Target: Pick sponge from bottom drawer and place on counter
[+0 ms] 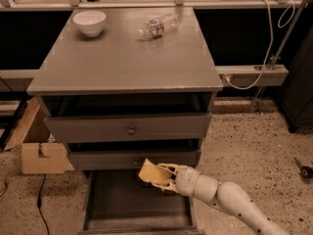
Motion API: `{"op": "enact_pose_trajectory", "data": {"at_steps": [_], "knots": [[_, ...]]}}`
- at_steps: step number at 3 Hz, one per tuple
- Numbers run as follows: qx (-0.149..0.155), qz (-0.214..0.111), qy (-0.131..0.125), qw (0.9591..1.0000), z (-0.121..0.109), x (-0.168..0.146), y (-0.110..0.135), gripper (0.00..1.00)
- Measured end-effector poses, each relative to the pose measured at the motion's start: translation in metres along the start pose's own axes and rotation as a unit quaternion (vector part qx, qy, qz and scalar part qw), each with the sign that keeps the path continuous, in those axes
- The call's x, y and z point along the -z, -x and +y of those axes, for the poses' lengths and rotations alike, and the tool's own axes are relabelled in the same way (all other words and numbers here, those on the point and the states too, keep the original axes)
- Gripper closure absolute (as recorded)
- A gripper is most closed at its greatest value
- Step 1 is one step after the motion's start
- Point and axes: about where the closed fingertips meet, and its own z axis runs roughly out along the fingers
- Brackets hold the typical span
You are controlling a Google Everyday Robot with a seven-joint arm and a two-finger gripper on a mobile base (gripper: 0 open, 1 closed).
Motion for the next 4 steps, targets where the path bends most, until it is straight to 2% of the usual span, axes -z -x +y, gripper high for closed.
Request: {"op": "enact_pose_trajectory", "data": {"at_steps": [1, 2, 3, 4], "knots": [[0.045, 0.023, -0.003, 0.9987, -0.024, 0.034, 0.05, 1.0], [0.045, 0.023, -0.003, 0.9987, -0.024, 0.034, 0.05, 1.0], [0.073, -0.013, -0.006, 0.9972, -0.036, 0.043, 0.079, 1.0], [0.161, -0.084, -0.033, 0.9829, -0.081, 0.09, 0.19, 1.0]]}}
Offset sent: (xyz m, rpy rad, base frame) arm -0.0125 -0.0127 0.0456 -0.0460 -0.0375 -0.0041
